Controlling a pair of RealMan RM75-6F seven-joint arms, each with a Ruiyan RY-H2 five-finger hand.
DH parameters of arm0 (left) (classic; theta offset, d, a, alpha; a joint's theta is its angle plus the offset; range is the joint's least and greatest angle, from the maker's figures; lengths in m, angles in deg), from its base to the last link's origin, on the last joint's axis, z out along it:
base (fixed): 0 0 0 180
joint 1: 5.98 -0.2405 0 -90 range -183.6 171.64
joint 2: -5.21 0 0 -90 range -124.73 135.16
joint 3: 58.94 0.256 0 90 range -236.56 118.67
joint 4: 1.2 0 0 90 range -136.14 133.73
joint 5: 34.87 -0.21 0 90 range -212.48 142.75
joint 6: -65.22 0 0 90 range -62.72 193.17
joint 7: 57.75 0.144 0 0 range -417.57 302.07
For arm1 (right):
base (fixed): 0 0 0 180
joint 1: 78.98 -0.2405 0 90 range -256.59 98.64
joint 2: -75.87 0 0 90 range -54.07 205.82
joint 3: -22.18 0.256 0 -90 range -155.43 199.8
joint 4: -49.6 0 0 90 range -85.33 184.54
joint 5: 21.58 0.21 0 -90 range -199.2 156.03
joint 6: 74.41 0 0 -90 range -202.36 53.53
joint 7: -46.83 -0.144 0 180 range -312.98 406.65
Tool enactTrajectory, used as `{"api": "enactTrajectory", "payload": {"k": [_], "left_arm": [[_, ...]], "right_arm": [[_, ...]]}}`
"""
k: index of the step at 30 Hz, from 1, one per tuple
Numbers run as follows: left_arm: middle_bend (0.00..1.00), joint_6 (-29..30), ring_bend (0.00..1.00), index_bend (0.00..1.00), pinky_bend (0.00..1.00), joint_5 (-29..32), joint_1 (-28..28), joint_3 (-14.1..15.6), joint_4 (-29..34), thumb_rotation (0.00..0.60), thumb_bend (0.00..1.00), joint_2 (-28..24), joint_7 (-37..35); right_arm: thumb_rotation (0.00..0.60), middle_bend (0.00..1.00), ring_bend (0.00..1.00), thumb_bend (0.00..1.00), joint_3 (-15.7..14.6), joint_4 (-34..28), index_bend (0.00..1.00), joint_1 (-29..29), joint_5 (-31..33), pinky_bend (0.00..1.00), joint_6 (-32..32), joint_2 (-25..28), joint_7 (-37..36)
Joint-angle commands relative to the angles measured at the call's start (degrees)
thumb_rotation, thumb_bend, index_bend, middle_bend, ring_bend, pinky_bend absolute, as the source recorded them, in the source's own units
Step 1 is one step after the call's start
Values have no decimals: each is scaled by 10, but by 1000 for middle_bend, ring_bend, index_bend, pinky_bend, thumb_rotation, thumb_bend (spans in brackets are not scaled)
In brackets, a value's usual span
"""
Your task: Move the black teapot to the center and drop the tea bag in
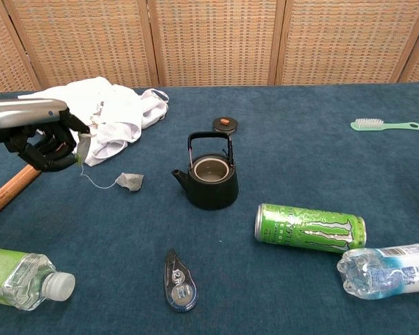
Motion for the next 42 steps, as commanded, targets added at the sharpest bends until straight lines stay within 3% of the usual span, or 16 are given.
{"api": "enactTrajectory", "payload": {"k": [1,16,29,42], "left_arm": [[793,12,748,645,692,-18,0,-9,20,600,534,-20,-16],[794,43,748,652,692,-59,16,-43,74,600,535,-76,-75],[794,33,748,652,692,-65,49,-76,123,600,535,-115,-110],[794,-6,748,652,692,-11,97,-108,128,600,535,-111,-101]], "right_arm": [[600,223,281,434,0,0,276,1,-2,601,2,-2,-1],[600,203,184,434,1,25,276,20,-41,407,51,-31,-37],[600,202,180,434,-4,46,276,36,-68,404,79,-50,-43],[600,202,180,434,-5,43,276,47,-72,404,82,-45,-56]]}}
